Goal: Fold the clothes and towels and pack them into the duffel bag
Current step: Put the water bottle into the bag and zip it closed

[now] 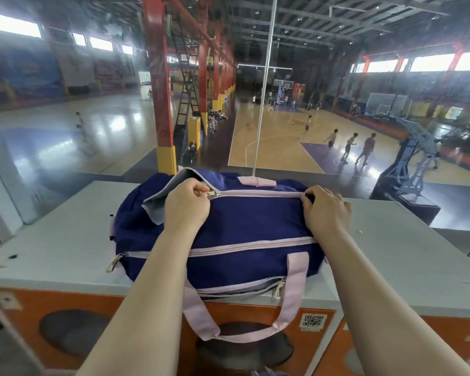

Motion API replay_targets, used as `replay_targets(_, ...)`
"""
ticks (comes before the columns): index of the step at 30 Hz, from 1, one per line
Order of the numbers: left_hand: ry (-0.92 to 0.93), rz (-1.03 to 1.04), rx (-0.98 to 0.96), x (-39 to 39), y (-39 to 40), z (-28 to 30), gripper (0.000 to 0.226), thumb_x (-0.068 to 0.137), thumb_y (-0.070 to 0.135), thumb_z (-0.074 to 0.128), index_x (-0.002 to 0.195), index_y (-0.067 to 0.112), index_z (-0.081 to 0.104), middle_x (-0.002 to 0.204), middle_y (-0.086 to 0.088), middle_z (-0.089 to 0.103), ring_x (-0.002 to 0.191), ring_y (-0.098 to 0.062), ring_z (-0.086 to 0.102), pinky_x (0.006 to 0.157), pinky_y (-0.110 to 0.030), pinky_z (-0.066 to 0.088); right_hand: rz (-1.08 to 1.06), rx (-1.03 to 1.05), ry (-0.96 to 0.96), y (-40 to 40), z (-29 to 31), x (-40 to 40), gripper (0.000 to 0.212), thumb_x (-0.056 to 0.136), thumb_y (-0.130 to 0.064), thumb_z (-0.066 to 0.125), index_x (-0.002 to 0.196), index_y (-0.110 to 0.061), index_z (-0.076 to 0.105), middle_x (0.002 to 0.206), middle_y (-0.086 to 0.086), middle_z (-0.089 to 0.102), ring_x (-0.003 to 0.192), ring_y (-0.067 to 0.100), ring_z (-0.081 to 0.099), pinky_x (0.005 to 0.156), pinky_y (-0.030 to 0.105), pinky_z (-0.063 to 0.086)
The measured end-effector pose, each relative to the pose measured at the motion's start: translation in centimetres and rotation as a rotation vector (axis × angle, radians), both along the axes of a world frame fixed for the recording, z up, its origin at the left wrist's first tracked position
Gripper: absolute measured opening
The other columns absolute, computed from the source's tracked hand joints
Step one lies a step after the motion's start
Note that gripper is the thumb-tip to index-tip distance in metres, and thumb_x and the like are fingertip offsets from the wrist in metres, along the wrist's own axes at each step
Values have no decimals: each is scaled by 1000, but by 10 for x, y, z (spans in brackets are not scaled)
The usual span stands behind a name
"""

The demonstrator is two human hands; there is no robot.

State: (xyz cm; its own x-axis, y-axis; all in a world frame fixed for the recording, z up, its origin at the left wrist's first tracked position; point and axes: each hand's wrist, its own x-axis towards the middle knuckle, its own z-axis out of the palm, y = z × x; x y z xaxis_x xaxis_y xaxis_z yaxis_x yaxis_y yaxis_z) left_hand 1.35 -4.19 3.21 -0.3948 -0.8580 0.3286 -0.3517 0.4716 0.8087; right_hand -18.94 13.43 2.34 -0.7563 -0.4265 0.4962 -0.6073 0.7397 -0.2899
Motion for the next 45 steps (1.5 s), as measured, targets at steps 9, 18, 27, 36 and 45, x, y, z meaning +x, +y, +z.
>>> replay_targets(9,3,179,-116,33,-17,6,17,90,9,51,92,21,62,96,5,64,96,-21,59,74,-26,35,-57,2,-8,1,-2,-3,27,97,-29,43,113,-23,63,116,5,65,108,30,54,92,42,37)
replay_targets(18,3,352,18,98,-56,1,24,85,5,51,103,14,64,112,-4,66,107,-30,56,86,-33,42,-90,-24,-64,-1,-7,-4,27,97,-25,42,113,-19,62,116,8,64,110,33,53,94,42,35)
replay_targets(27,23,388,105,107,-60,-10,33,82,5,48,109,15,64,112,-9,65,104,-33,58,88,-40,48,-92,-41,-95,2,-6,-2,28,97,-26,41,115,-21,61,119,7,64,112,32,52,95,42,33)
replay_targets(36,38,379,128,108,-62,-15,31,83,5,49,108,14,63,111,-9,65,103,-34,57,88,-44,50,-79,-51,-84,4,-7,1,27,97,-27,40,116,-21,60,118,7,63,111,32,53,94,43,34)
replay_targets(45,4,347,86,106,-57,-9,37,84,11,47,117,17,61,124,-9,60,114,-34,53,97,-43,45,-19,-68,-137,4,-6,13,42,93,-15,40,133,-20,51,135,8,54,124,32,44,103,43,30)
